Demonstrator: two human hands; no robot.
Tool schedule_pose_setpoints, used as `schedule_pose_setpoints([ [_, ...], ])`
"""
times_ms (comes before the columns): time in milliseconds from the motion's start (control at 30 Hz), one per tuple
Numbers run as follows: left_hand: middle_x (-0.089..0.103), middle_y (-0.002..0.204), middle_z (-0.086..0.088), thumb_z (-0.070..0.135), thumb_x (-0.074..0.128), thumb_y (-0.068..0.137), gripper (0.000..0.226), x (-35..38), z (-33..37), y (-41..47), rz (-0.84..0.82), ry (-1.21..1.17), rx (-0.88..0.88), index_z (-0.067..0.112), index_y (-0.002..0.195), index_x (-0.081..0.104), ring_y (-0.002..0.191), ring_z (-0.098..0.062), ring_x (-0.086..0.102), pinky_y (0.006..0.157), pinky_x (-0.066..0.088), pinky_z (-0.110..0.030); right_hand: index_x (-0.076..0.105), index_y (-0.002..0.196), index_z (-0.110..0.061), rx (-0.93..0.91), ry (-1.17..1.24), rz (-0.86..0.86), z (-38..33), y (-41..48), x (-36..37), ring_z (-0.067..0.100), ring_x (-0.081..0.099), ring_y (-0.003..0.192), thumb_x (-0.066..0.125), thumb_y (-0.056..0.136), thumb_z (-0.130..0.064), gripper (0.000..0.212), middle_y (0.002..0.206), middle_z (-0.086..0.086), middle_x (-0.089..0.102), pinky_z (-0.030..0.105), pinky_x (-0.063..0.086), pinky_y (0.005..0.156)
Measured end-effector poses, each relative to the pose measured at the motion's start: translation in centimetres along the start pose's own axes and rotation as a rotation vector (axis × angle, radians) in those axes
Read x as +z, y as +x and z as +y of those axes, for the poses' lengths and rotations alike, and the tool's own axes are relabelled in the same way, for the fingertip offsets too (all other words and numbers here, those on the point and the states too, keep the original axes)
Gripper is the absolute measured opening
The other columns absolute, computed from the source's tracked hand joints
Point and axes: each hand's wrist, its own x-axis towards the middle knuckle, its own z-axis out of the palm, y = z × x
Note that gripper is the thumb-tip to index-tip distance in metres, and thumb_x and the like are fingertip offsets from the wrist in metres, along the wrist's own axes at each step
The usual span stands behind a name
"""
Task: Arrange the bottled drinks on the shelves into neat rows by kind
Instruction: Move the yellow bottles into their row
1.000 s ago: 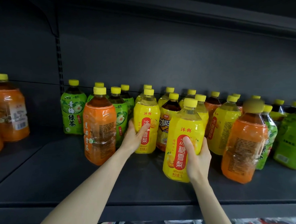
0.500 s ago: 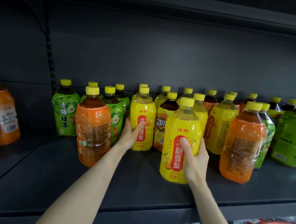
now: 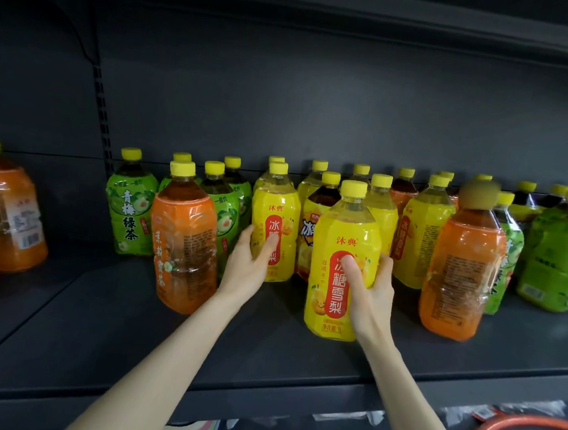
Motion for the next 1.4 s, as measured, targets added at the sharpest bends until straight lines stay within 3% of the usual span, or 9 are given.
schedule_pose_setpoints([
  [100, 0.053, 0.133, 0.003, 0.052, 0.045, 0.089, 0.055, -0.5, 1.8, -2.3, -0.021, -0.042, 0.082, 0.02, 0.134, 0.044, 0.121, -0.01, 0.051, 0.097, 0.045, -0.024, 0.036, 0.124, -0.036, 0.007, 0.004, -0.075, -0.1, -0.4, 1.4, 0.011, 0.064, 0.097, 0.064, 0.075, -0.054, 0.059, 0.111, -0.013, 0.059, 0.024, 0.055, 0.074],
  [233, 0.055, 0.115, 0.017, 0.037, 0.032, 0.098, 0.036, -0.4, 4.0, -3.7, -0.103, -0.169, 0.125, 0.027, 0.133, 0.039, 0.103, 0.007, 0.057, 0.074, 0.047, -0.006, 0.036, 0.13, -0.03, 0.015, 0.023, -0.199, 0.0, -0.9, 4.4, 0.009, 0.064, 0.1, 0.059, 0.071, -0.052, 0.067, 0.114, -0.012, 0.059, 0.026, 0.056, 0.079],
  [333, 0.053, 0.118, 0.014, 0.041, 0.031, 0.096, 0.041, -1.0, 4.0, -3.7, -0.112, -0.199, 0.13, 0.033, 0.135, 0.03, 0.099, 0.007, 0.058, 0.072, 0.049, -0.008, 0.039, 0.124, -0.035, 0.041, -0.033, -0.273, 0.3, -0.6, 6.1, 0.011, 0.062, 0.106, 0.057, 0.07, -0.063, 0.063, 0.118, -0.006, 0.058, 0.034, 0.055, 0.088],
  [433, 0.051, 0.129, 0.003, 0.044, 0.034, 0.094, 0.054, -1.8, 3.4, -3.1, -0.099, -0.168, 0.124, 0.027, 0.144, 0.026, 0.108, -0.006, 0.056, 0.076, 0.052, -0.015, 0.039, 0.136, -0.036, 0.045, -0.195, -0.347, 0.7, 0.0, 6.4, 0.015, 0.046, 0.125, 0.053, 0.065, -0.083, 0.086, 0.134, -0.002, 0.046, 0.044, 0.046, 0.102],
  [667, 0.048, 0.132, -0.001, 0.046, 0.036, 0.093, 0.053, -1.1, 2.7, -1.9, -0.055, -0.148, 0.114, 0.026, 0.141, 0.026, 0.11, -0.011, 0.055, 0.075, 0.051, -0.016, 0.032, 0.138, -0.025, 0.073, -0.106, -0.49, 1.4, 0.6, 4.4, 0.002, 0.058, 0.111, 0.058, 0.092, -0.027, 0.053, 0.129, -0.007, 0.054, 0.017, 0.053, 0.081],
  [733, 0.045, 0.136, -0.003, 0.049, 0.036, 0.091, 0.059, -0.9, 2.6, -1.6, -0.053, -0.145, 0.108, 0.026, 0.143, 0.023, 0.115, -0.015, 0.053, 0.083, 0.049, -0.021, 0.034, 0.134, -0.032, 0.077, -0.14, -0.496, 1.2, 0.9, 4.5, -0.001, 0.057, 0.108, 0.054, 0.094, -0.027, 0.045, 0.123, -0.015, 0.055, 0.014, 0.052, 0.078],
  [933, 0.044, 0.128, 0.004, 0.041, 0.031, 0.097, 0.053, -0.4, 2.6, -1.0, -0.088, -0.152, 0.1, 0.027, 0.146, 0.014, 0.099, -0.001, 0.053, 0.07, 0.049, -0.014, 0.028, 0.146, -0.029, 0.051, -0.207, -0.482, 1.2, 1.4, 4.6, -0.004, 0.054, 0.105, 0.049, 0.097, -0.031, 0.053, 0.125, -0.016, 0.05, 0.005, 0.048, 0.077],
  [1100, 0.042, 0.129, 0.005, 0.041, 0.03, 0.097, 0.055, -0.1, 2.3, -0.7, -0.08, -0.157, 0.103, 0.029, 0.147, 0.011, 0.101, -0.002, 0.053, 0.074, 0.049, -0.016, 0.026, 0.147, -0.03, 0.055, -0.228, -0.487, 1.4, 1.5, 4.7, -0.004, 0.053, 0.107, 0.046, 0.097, -0.034, 0.054, 0.127, -0.016, 0.049, 0.006, 0.048, 0.079],
  [1400, 0.045, 0.128, 0.005, 0.04, 0.031, 0.097, 0.053, -0.1, 2.2, -0.4, -0.069, -0.148, 0.095, 0.028, 0.147, 0.014, 0.101, -0.002, 0.053, 0.076, 0.048, -0.016, 0.022, 0.15, -0.028, 0.048, -0.264, -0.446, 1.8, 1.5, 4.9, 0.01, 0.047, 0.127, 0.047, 0.096, -0.04, 0.061, 0.141, -0.008, 0.046, 0.032, 0.043, 0.105],
])
